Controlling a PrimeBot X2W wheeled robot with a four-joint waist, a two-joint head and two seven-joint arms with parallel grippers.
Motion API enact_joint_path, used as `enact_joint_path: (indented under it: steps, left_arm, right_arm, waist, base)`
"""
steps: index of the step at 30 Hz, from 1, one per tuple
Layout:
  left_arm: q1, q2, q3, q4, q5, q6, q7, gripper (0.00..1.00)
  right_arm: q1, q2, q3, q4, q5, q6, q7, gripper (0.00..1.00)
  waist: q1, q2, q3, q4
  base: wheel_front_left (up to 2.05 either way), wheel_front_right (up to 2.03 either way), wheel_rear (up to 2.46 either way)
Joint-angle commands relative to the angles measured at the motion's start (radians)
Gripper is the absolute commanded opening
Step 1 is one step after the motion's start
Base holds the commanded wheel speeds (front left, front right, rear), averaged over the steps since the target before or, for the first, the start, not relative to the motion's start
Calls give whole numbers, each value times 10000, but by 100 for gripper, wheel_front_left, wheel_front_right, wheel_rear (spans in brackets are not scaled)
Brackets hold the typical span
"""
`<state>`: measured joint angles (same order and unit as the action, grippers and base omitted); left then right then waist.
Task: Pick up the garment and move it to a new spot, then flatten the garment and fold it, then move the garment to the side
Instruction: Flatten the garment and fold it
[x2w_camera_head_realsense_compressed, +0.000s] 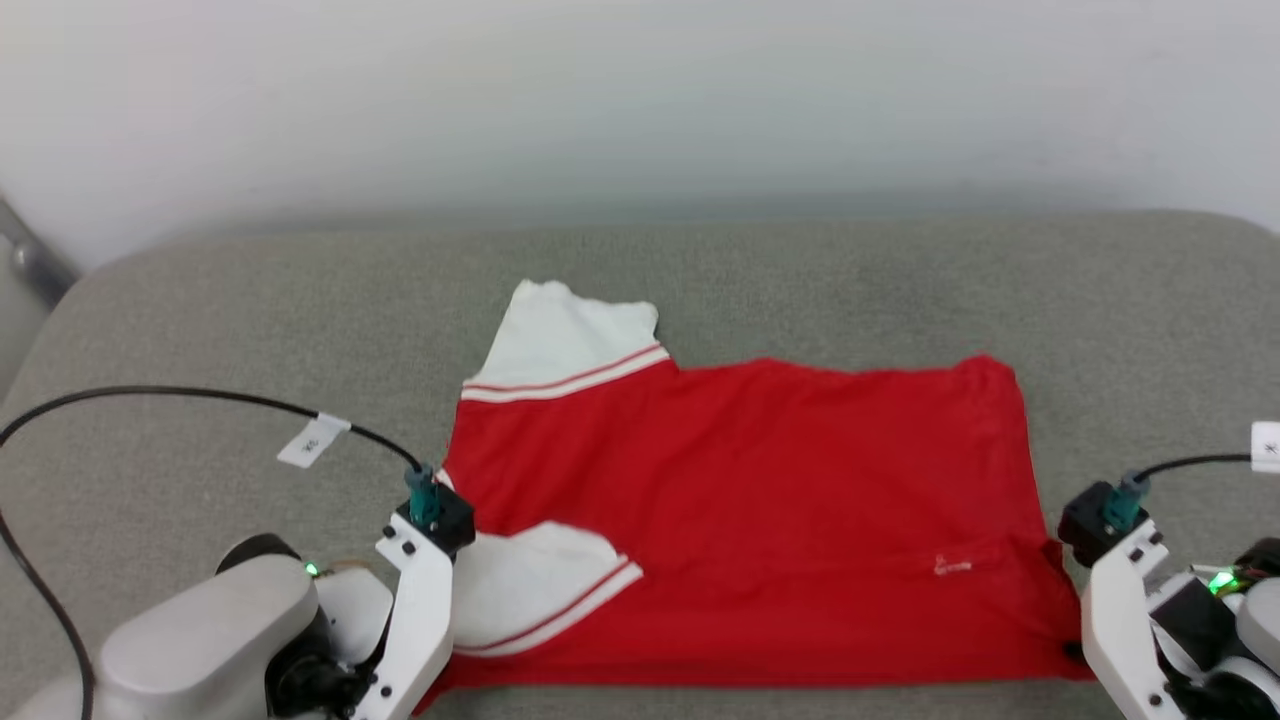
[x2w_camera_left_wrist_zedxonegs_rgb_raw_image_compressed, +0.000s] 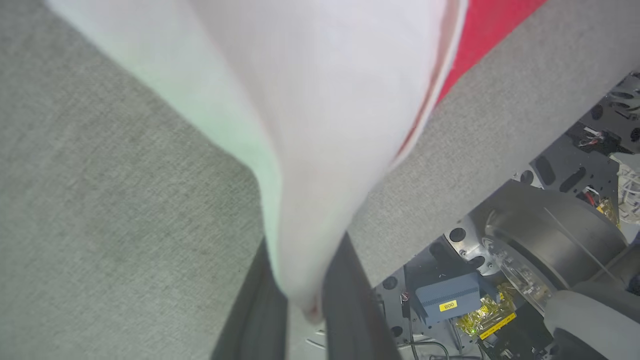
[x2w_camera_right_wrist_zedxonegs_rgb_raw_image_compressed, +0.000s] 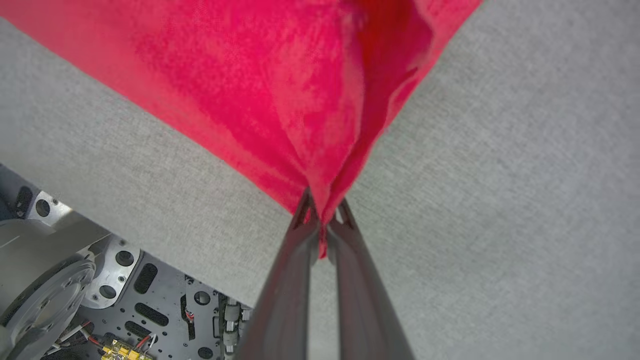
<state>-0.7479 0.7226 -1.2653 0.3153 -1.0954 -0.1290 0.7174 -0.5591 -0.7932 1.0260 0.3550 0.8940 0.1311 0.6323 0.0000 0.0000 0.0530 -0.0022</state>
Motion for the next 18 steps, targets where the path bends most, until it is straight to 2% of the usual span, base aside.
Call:
enact_joint_path:
  steps: [1,8,12,13,14,15,18]
  left_arm:
    - [222,128,-54,-77,-66,3,-3,0]
    - [952,478,-110,-772,-330,4,351,0]
    - [1308,494,-127,-740,-229,4,222,0]
    - [1339,462,-125,-658,-183,4,89,9]
    - [1344,412,-99,-599,-93,5,-97,100]
    - [1391,365,-85,-514,-92,8,-206,100]
    - [1123,470,-9,-561,83,5,-660,100]
  right_arm:
    - [260,-247,77,-195,85,-8,-86,0]
    - [1024,-1290,77,-1294,499,-8,-146,0]
    - [1392,-1249,-80,-1201,671,-9,-70,0]
    - [1442,-1142,-139,-1104,673,-9,-95,2]
    - [1458,-1051,-214,-994,609,-9,-181,45]
    - [1473,-964,-261,-928,526,-9,-238,100]
    - [1589,-794,-714,-785,244,-8,-808,100]
  waist:
    - [0,0,-327,-62]
    - [0,0,-593,-97]
    - [0,0,-522,-167]
    - [0,0,-502,-177]
    - [0,0,-488,-174]
    - [0,0,-485,-161]
    - [0,0,-576,-44]
  base:
    - [0,0,0]
    - [0,0,0]
    - [0,0,0]
    - [0,0,0]
    - [0,0,0]
    - [0,0,0]
    - [0,0,0]
